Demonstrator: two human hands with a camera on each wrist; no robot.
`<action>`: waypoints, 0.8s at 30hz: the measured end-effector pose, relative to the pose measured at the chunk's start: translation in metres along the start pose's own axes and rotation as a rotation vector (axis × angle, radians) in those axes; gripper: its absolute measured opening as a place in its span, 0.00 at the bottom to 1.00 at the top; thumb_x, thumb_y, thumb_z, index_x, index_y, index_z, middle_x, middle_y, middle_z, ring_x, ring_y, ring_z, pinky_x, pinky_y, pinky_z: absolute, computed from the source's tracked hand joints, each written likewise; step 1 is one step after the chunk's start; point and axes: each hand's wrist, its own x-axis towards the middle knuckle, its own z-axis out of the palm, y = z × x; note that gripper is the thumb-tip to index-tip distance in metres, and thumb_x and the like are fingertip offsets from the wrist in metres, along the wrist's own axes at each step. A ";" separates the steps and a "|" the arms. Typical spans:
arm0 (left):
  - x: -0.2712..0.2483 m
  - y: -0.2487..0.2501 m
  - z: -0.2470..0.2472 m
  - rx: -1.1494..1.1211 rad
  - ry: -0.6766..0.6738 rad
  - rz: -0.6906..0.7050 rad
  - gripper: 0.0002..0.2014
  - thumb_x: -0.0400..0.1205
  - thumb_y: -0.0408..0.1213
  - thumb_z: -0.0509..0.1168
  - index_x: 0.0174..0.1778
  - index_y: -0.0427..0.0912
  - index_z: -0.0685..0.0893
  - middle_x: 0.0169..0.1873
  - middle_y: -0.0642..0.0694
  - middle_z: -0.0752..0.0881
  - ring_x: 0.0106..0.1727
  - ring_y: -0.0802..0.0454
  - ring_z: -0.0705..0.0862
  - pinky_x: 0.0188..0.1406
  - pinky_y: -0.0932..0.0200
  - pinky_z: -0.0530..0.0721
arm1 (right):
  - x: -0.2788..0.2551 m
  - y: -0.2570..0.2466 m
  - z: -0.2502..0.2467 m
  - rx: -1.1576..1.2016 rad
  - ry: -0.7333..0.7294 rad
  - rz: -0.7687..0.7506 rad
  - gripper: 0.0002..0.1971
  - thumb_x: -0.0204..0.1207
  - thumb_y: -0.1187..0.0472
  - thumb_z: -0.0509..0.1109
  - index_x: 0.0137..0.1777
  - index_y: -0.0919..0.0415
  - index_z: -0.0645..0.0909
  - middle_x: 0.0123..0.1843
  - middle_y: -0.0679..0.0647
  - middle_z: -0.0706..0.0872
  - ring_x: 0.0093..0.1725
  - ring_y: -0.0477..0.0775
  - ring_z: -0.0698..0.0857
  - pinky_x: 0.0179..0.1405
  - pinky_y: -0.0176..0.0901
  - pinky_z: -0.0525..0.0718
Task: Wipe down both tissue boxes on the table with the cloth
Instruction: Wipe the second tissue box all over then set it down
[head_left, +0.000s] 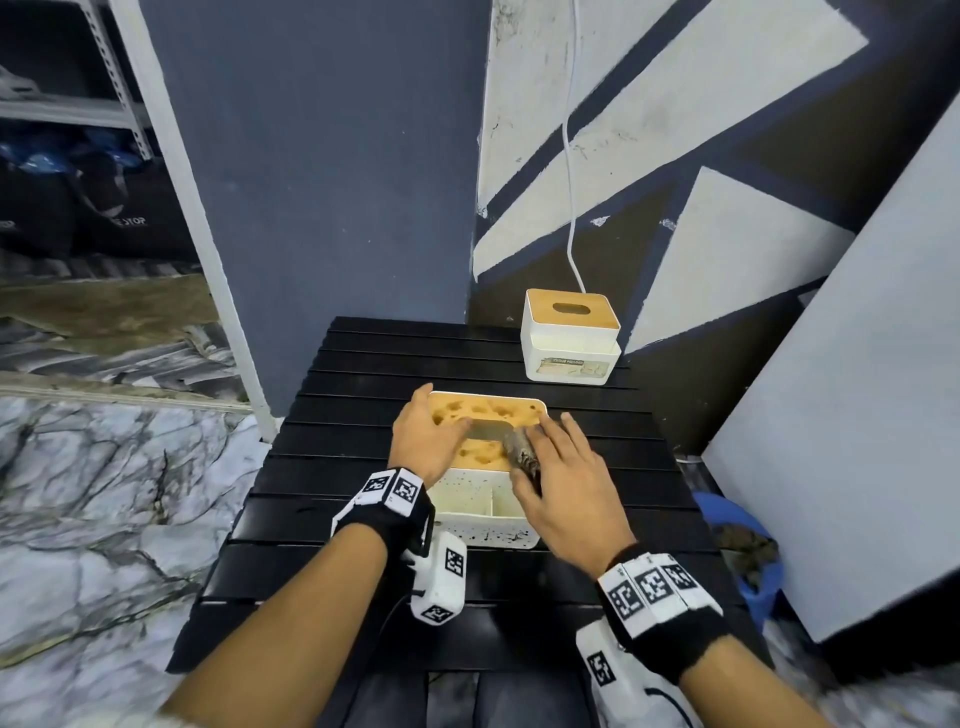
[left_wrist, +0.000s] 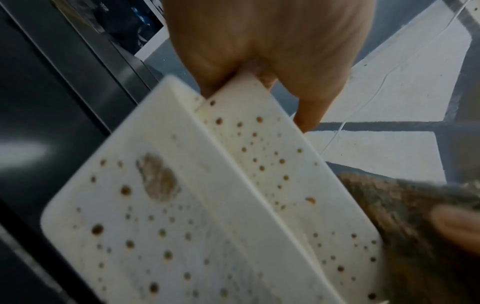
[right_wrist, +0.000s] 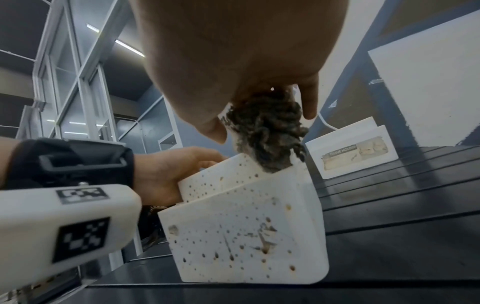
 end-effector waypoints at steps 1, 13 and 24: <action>0.000 -0.001 0.002 0.003 0.013 -0.003 0.36 0.79 0.43 0.73 0.82 0.47 0.66 0.74 0.43 0.76 0.71 0.45 0.78 0.70 0.49 0.79 | 0.001 0.000 0.001 -0.006 -0.003 -0.005 0.27 0.84 0.46 0.51 0.80 0.57 0.61 0.84 0.52 0.56 0.84 0.53 0.49 0.78 0.50 0.61; 0.003 -0.008 0.002 -0.073 0.065 -0.027 0.35 0.76 0.38 0.76 0.80 0.49 0.72 0.56 0.47 0.87 0.43 0.61 0.84 0.35 0.72 0.78 | 0.092 0.025 0.022 0.124 -0.048 0.065 0.24 0.83 0.59 0.57 0.79 0.58 0.63 0.80 0.57 0.66 0.80 0.56 0.62 0.78 0.52 0.64; -0.001 -0.010 0.006 -0.128 0.121 -0.016 0.30 0.75 0.38 0.78 0.74 0.45 0.77 0.53 0.49 0.87 0.52 0.54 0.85 0.52 0.63 0.80 | 0.002 0.015 0.006 0.112 -0.005 -0.087 0.21 0.83 0.58 0.59 0.76 0.57 0.68 0.79 0.51 0.68 0.81 0.50 0.60 0.75 0.30 0.50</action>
